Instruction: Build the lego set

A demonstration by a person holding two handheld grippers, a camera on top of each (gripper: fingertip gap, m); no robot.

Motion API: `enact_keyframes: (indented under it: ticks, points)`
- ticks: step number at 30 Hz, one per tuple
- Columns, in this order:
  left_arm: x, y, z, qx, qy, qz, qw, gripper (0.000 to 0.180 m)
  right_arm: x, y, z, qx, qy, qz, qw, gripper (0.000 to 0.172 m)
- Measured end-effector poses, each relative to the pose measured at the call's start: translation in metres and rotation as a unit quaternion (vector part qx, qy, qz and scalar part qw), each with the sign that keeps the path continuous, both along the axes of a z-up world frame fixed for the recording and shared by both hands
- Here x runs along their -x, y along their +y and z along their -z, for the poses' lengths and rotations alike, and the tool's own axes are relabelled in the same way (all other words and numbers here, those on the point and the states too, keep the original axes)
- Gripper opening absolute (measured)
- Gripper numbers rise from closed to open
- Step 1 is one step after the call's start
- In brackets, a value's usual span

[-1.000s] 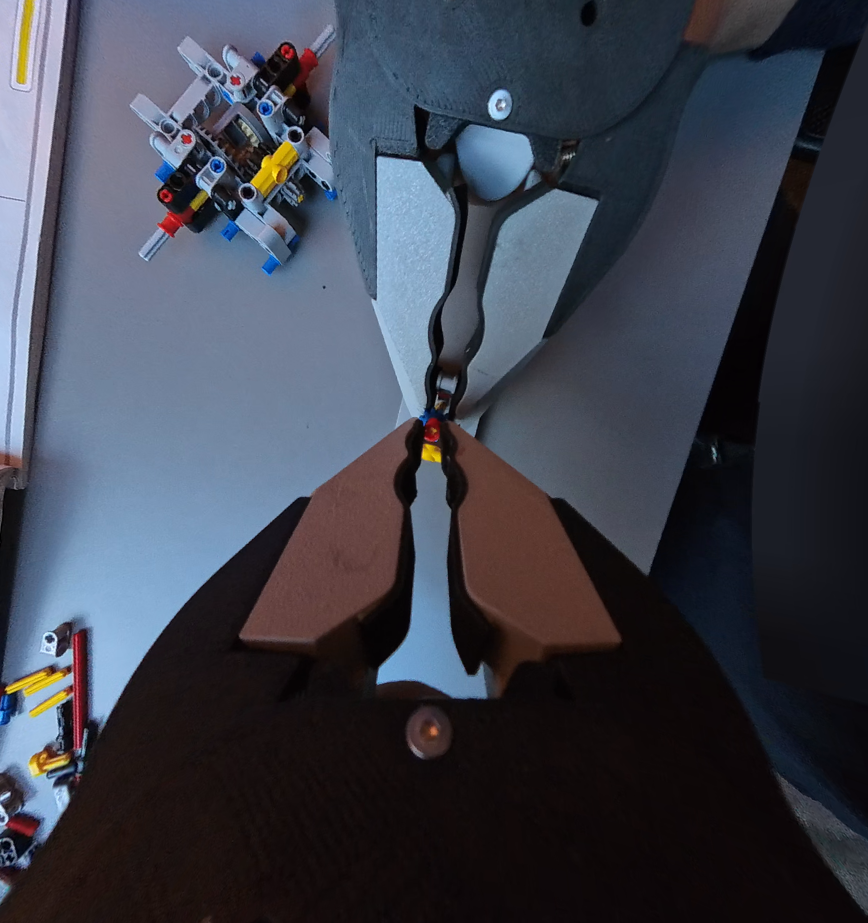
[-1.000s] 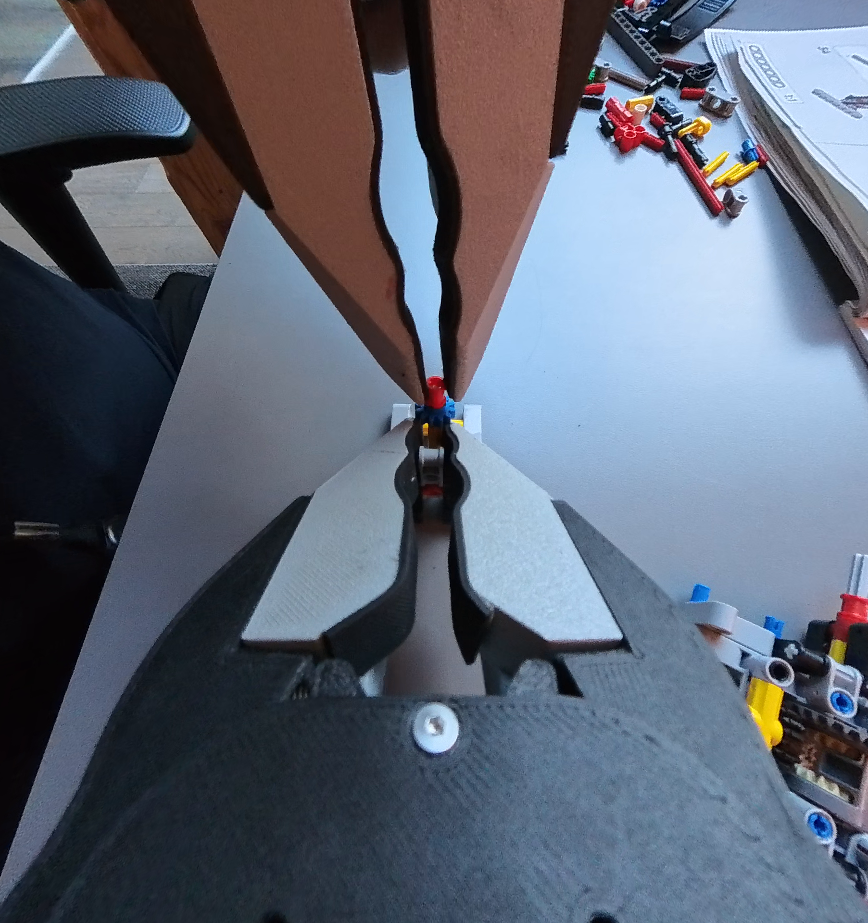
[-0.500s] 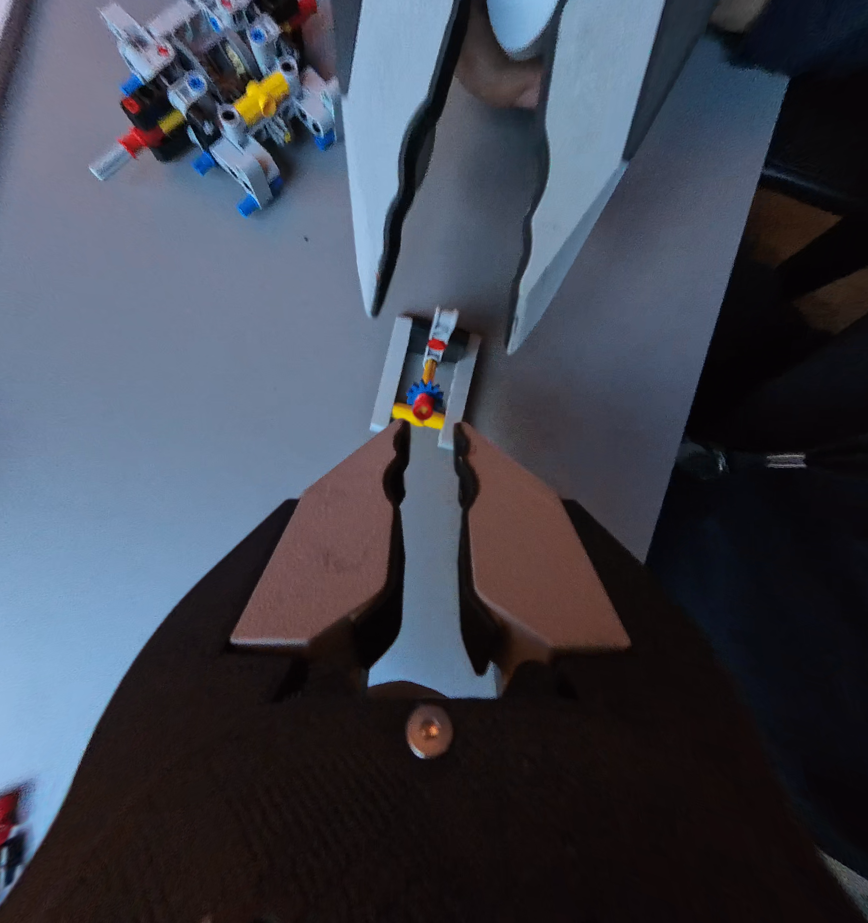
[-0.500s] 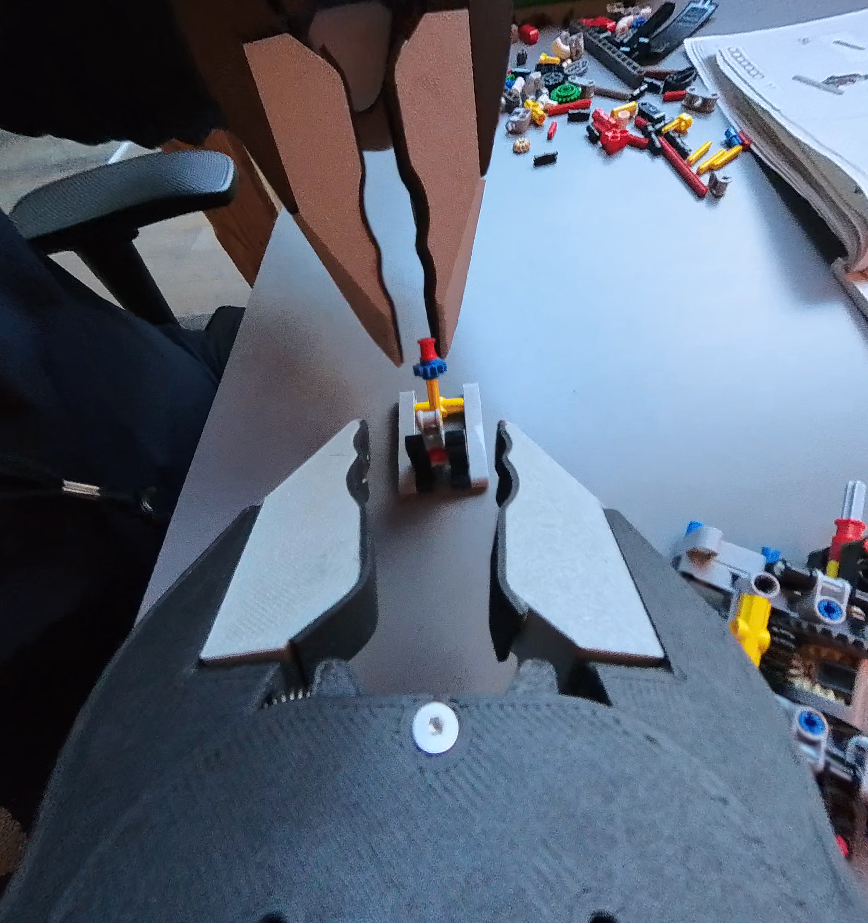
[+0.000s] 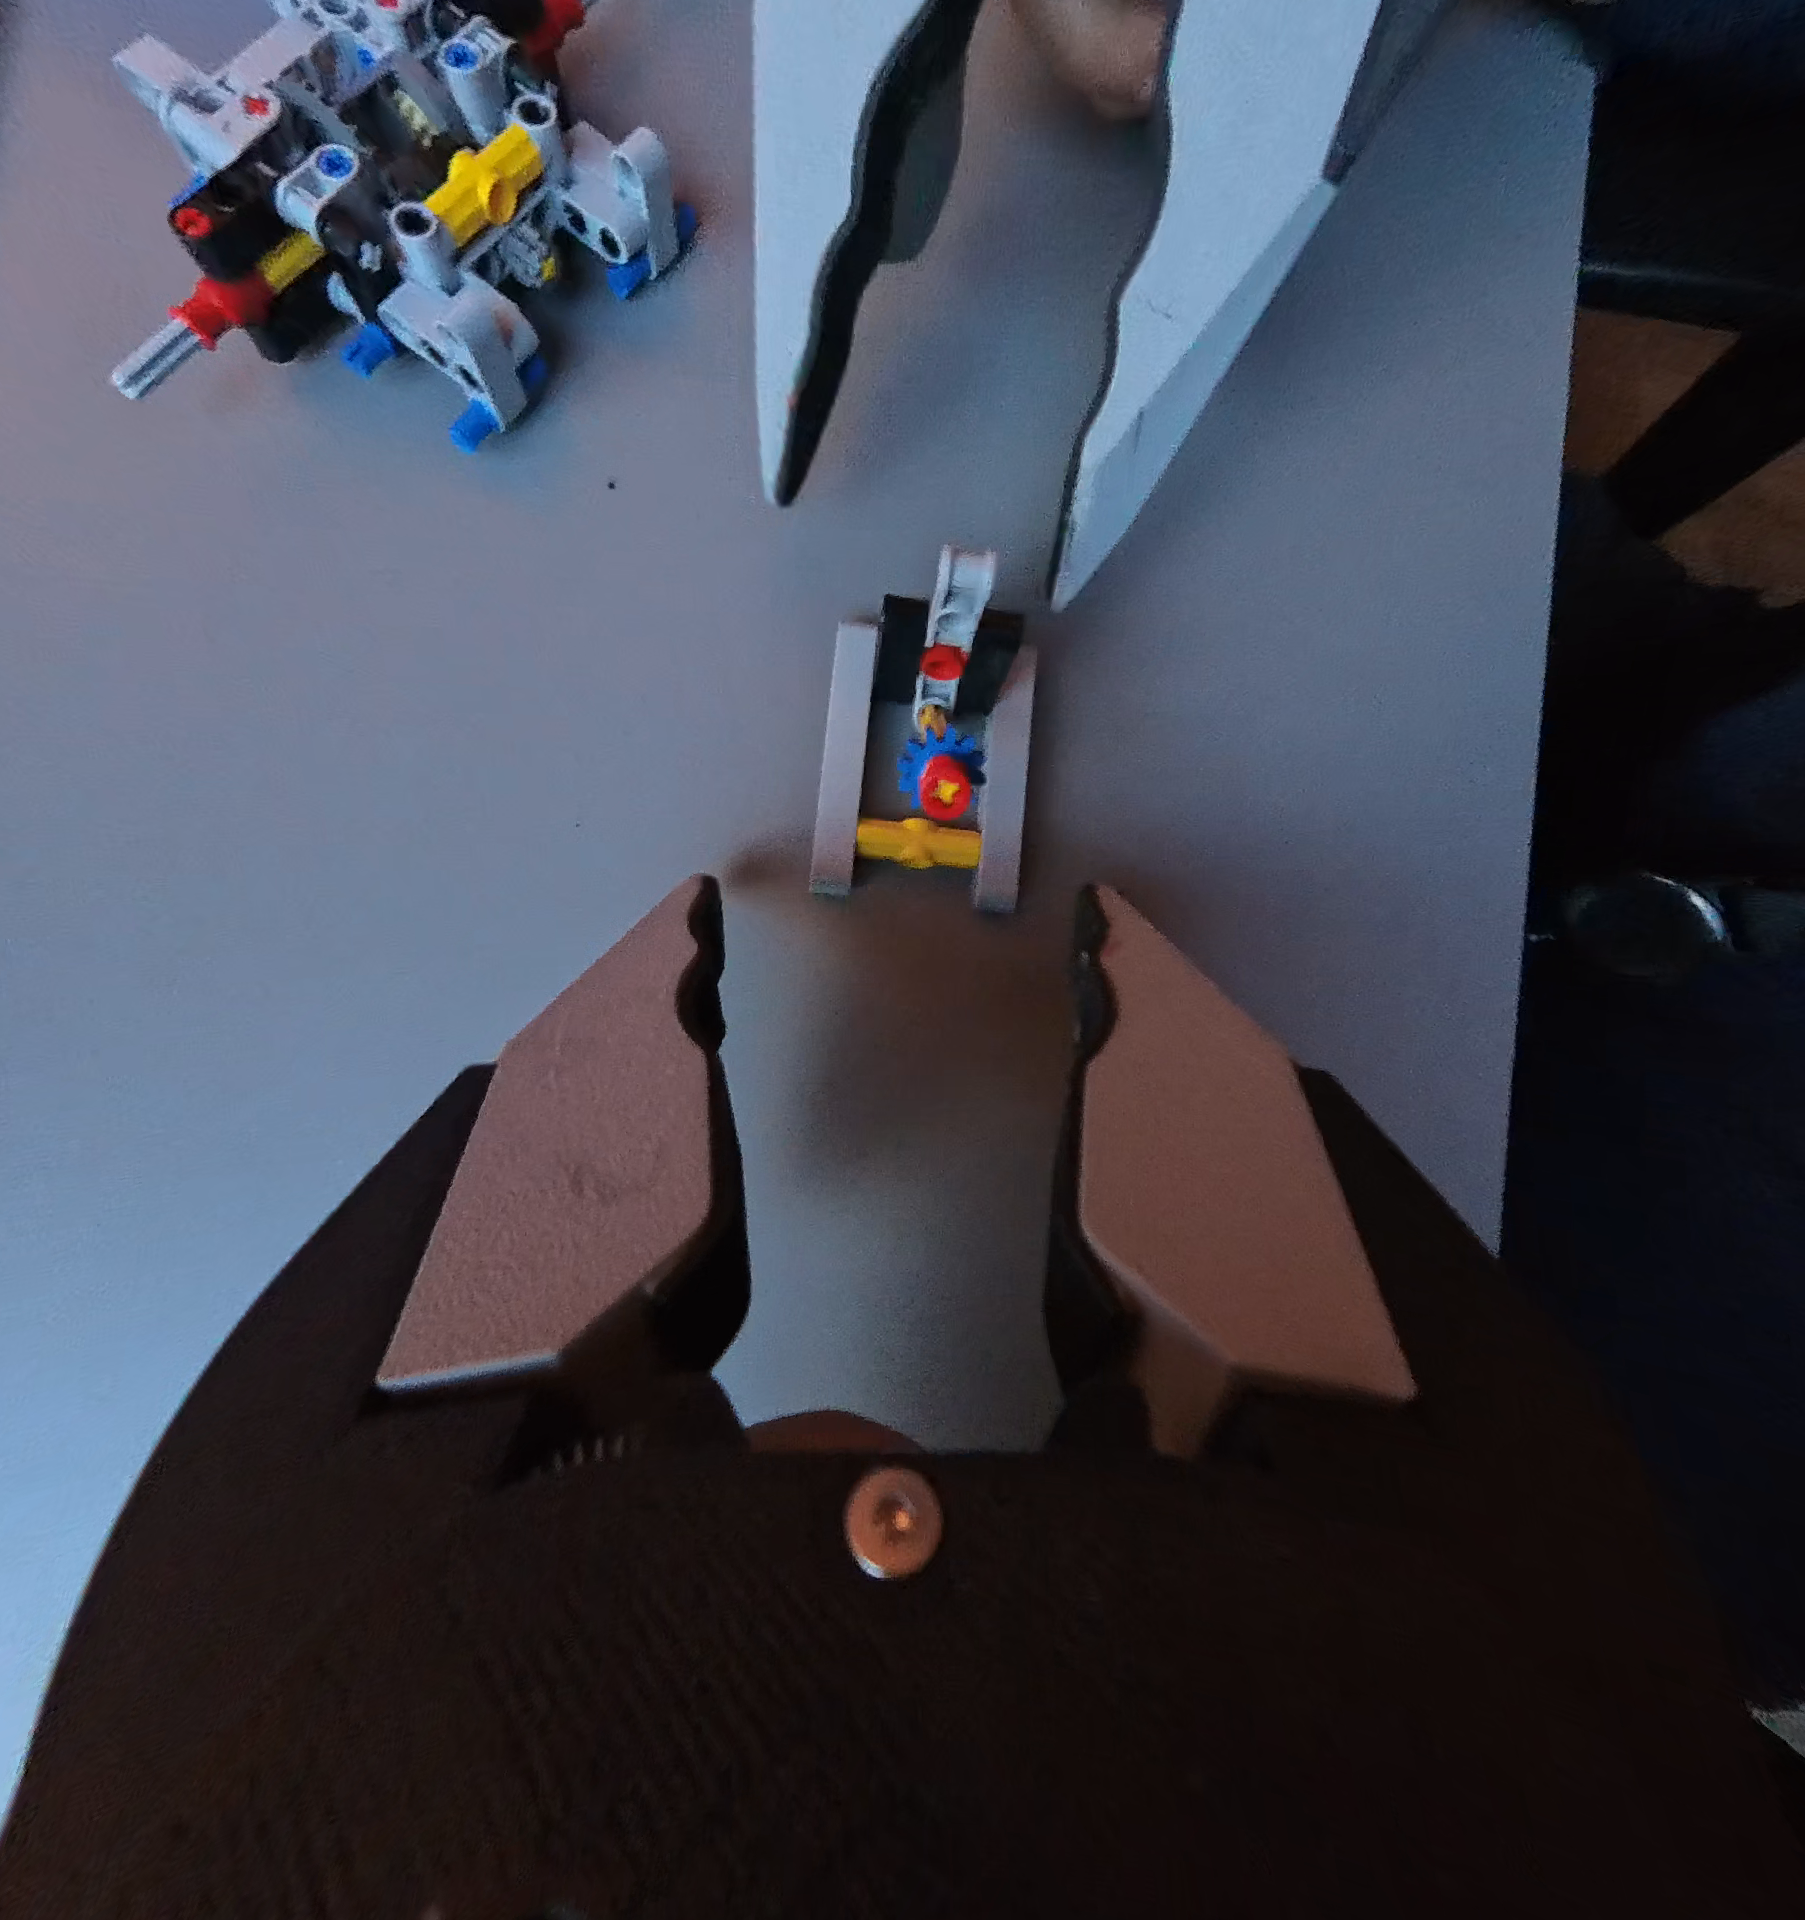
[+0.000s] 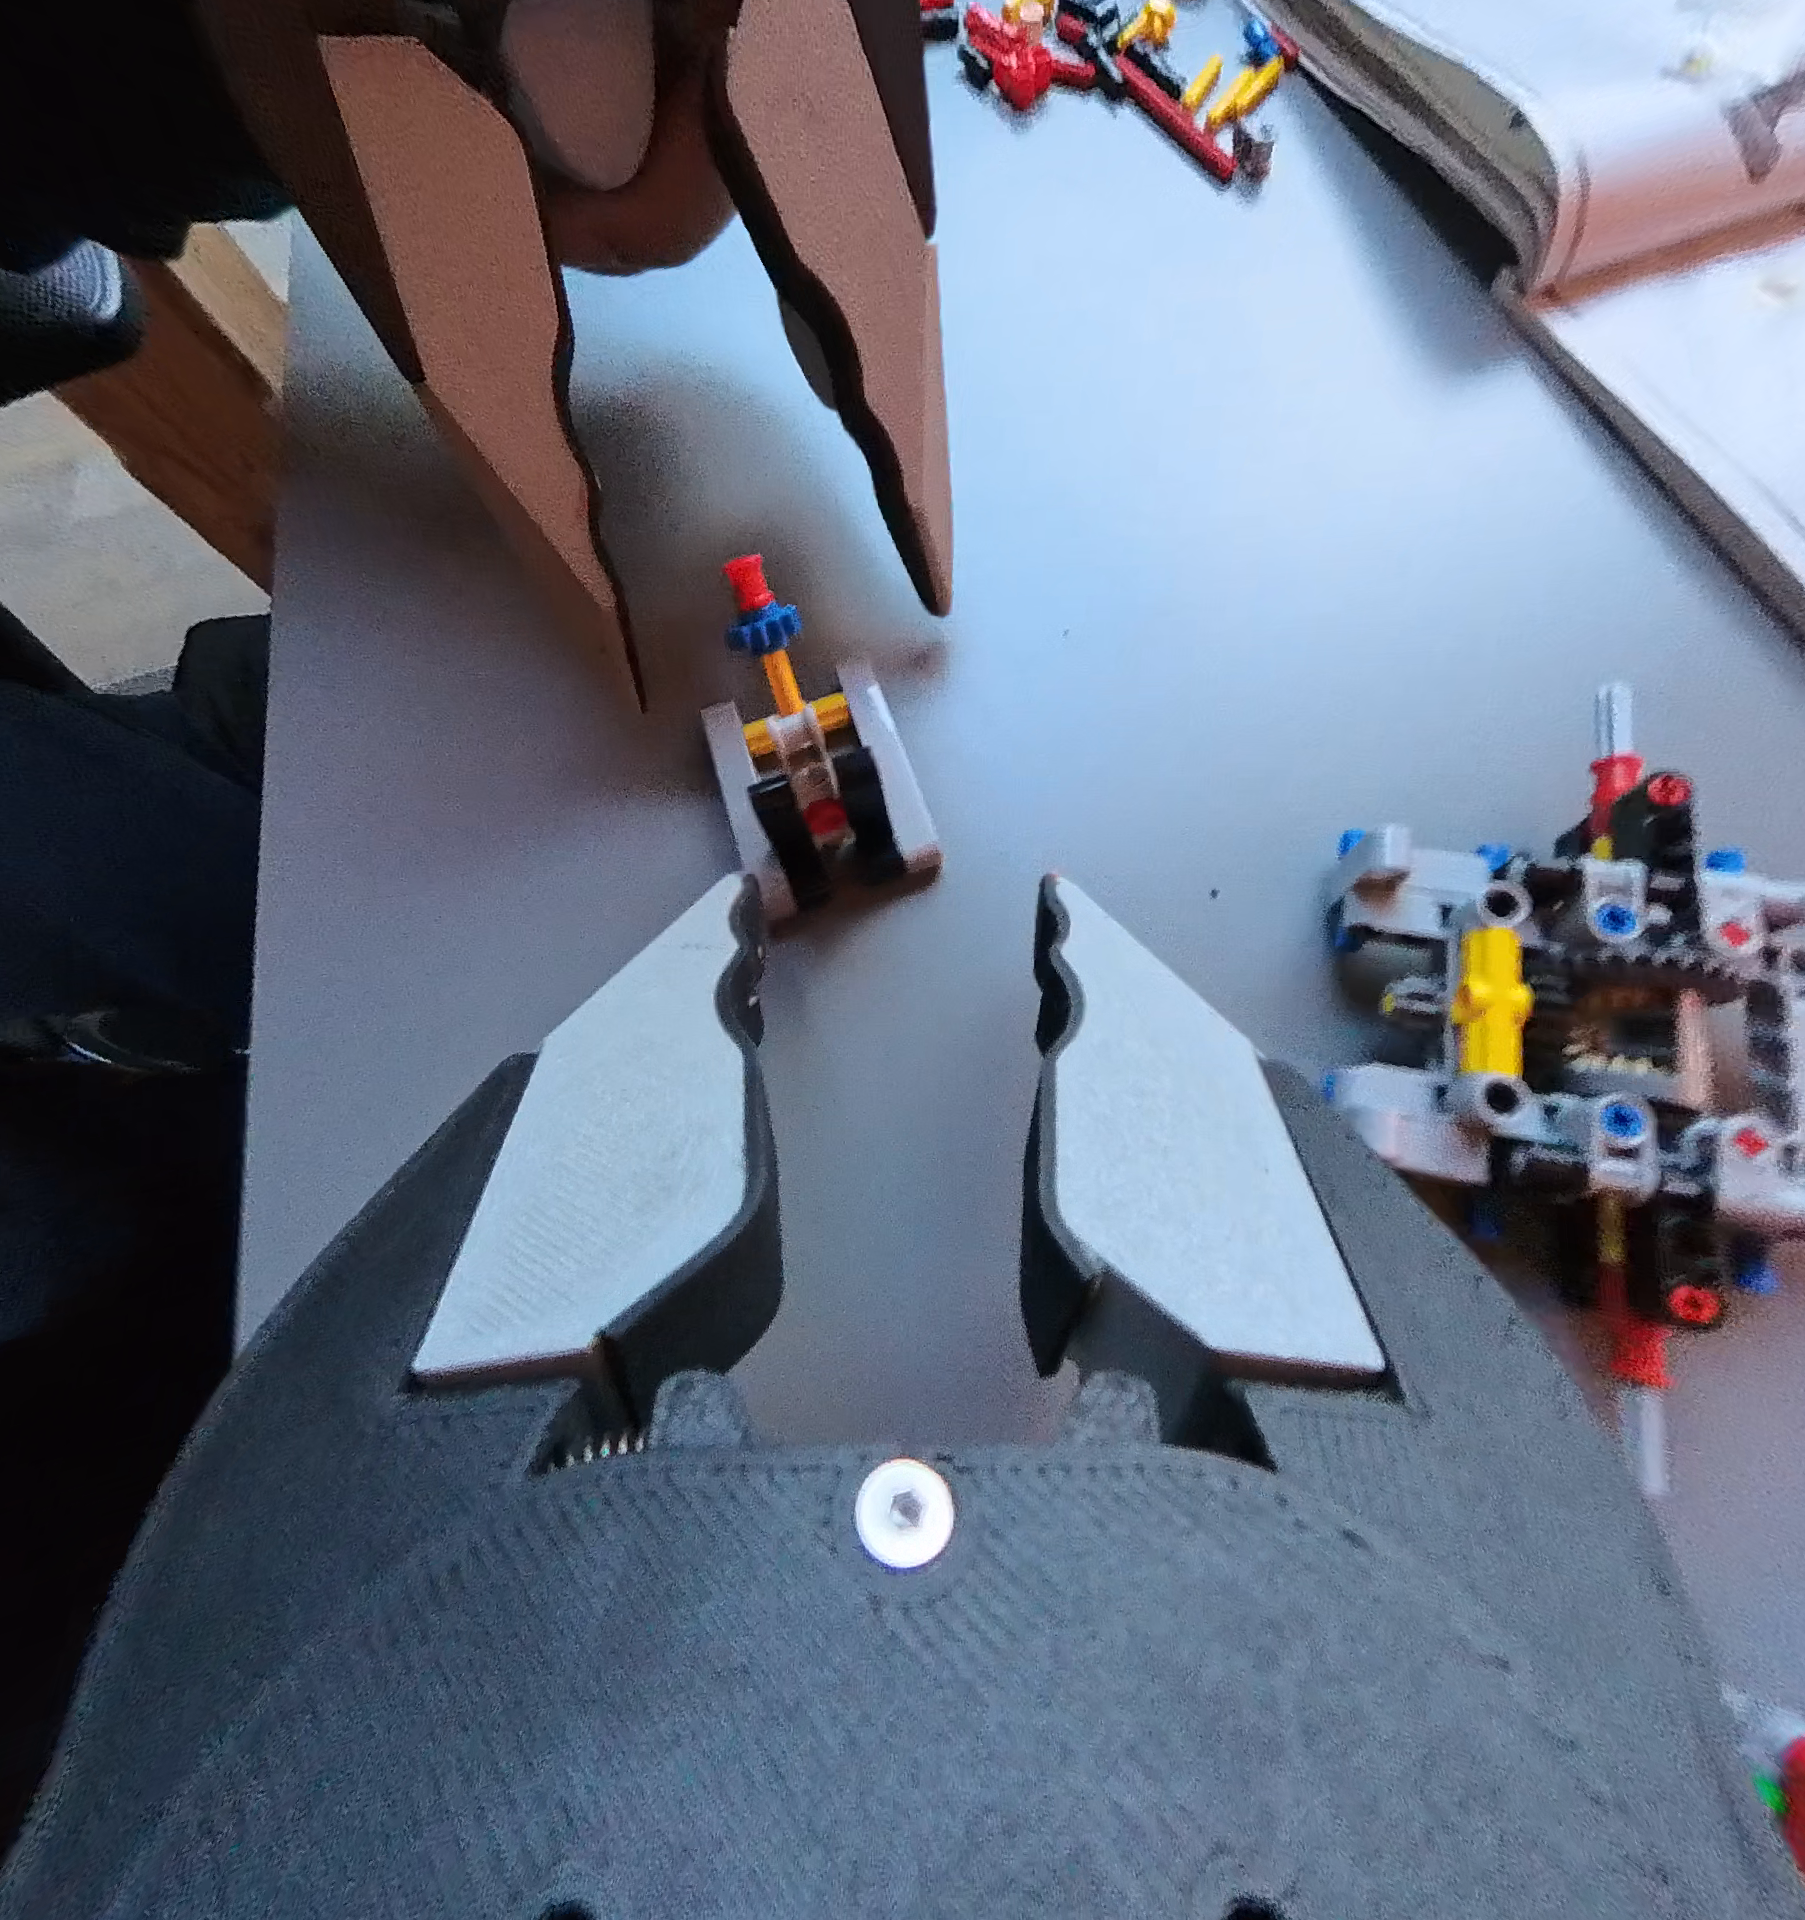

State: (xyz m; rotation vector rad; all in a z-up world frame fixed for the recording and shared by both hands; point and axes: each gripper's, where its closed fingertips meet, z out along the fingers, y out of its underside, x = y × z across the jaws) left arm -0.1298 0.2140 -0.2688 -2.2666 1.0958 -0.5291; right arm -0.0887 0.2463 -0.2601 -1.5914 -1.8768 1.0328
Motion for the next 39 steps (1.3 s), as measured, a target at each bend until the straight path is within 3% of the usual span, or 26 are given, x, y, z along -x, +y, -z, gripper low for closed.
enact_keyframes:
  ticks: [10, 12, 14, 17, 19, 23, 29, 39]
  points:
    - [-0.008, 0.005, 0.006, -0.043, 0.016, -0.008, 0.999, 0.059, -0.003, -0.016, 0.007, 0.004, -0.018, 0.043, 0.999, 0.052]
    - [-0.009, 0.005, 0.006, -0.048, 0.007, -0.007, 0.999, 0.057, -0.001, -0.013, 0.011, -0.025, -0.026, 0.021, 0.999, 0.056]
    - [-0.008, 0.004, 0.005, -0.044, -0.003, -0.002, 0.999, 0.04, 0.002, -0.002, 0.015, -0.076, -0.028, -0.003, 0.997, 0.061]
    - [-0.008, 0.003, 0.004, -0.036, -0.026, -0.005, 0.999, 0.04, 0.011, -0.008, 0.012, -0.061, -0.018, -0.059, 0.996, 0.068]
    - [-0.008, 0.003, 0.004, -0.035, -0.029, -0.002, 0.999, 0.039, 0.017, -0.013, 0.014, -0.058, -0.023, -0.087, 0.994, 0.065]
    - [-0.002, 0.004, 0.004, -0.03, -0.013, -0.006, 0.999, 0.039, 0.026, -0.019, 0.014, -0.072, -0.015, -0.129, 0.989, 0.04]
    - [0.002, 0.001, 0.0, -0.026, -0.015, -0.004, 1.0, 0.039, 0.03, -0.022, 0.012, -0.075, -0.006, -0.132, 0.988, 0.039]
    - [0.001, -0.003, -0.042, -0.061, -0.048, -0.015, 0.997, 0.039, 0.033, -0.028, -0.029, -0.023, 0.08, -0.127, 0.988, 0.038]
